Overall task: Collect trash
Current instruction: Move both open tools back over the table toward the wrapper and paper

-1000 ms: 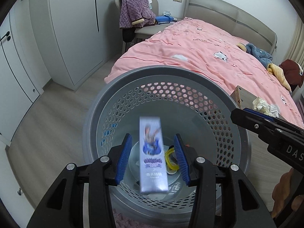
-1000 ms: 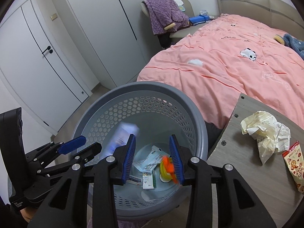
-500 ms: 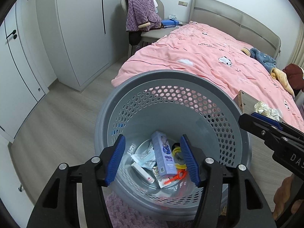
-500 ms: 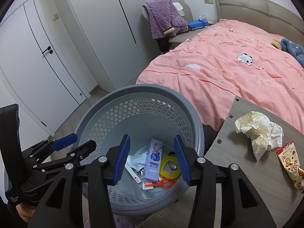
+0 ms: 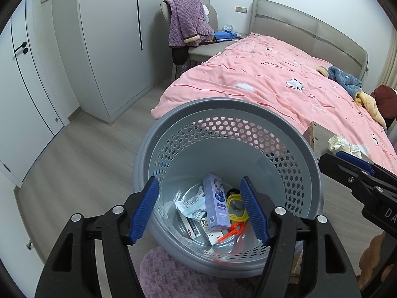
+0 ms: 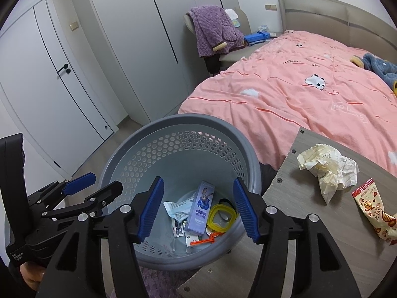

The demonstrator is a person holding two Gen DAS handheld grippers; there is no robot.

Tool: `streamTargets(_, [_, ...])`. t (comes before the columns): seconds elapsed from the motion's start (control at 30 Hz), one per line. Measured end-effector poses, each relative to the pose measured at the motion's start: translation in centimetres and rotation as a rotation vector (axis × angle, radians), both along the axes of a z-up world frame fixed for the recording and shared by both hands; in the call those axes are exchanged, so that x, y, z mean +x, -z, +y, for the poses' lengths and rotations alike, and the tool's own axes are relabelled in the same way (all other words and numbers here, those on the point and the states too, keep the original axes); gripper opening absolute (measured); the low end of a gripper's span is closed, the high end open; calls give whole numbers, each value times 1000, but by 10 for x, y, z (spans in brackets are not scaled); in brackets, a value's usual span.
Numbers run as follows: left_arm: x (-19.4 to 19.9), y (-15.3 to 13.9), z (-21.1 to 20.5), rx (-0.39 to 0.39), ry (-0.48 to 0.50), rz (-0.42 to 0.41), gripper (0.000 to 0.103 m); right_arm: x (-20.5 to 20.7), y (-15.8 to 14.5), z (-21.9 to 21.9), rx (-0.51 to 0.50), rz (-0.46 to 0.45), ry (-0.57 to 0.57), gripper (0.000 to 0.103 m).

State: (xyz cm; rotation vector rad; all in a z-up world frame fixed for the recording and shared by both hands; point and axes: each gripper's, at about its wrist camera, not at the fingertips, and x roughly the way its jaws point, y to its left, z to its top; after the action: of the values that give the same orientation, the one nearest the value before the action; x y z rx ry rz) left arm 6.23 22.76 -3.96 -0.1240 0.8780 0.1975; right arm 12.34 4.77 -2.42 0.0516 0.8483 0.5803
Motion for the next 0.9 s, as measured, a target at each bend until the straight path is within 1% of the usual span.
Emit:
streamTargets(0.07, [-2,-1,-2,4,0,-2,66,-2,-1,-2,2,-3,4,60])
streamTargets(0.2, [-5,-3,-5,14,0,-3,67,-5,-2,-9,15,-3,13,70])
streamTargets(0.27, [-6,-4,-7,19,0,-4,68,-7,-2,-12,19,-4,17,72])
streamTargets(0.33, [-7,-6,-9,25,-2,-6,72,-10,-3,-16,24,-7,22,75])
streamTargets(0.47, [-10,-9,-12,29,0,-11,73,-15,-4,-25,32,-11,35,77])
streamTargets(0.63, [-13,-13,-22,45,11,-17,75,-22,-4,-38,39,-22,53,86])
streamTargets(0.8, [-17,-16,-39,54,35,-22,77,-31,-4,-60,46,-30,94,93])
streamTargets(0.9, [-18,-16,-52,56,55,-23,79,-36,-3,-78,47,-25,127,94])
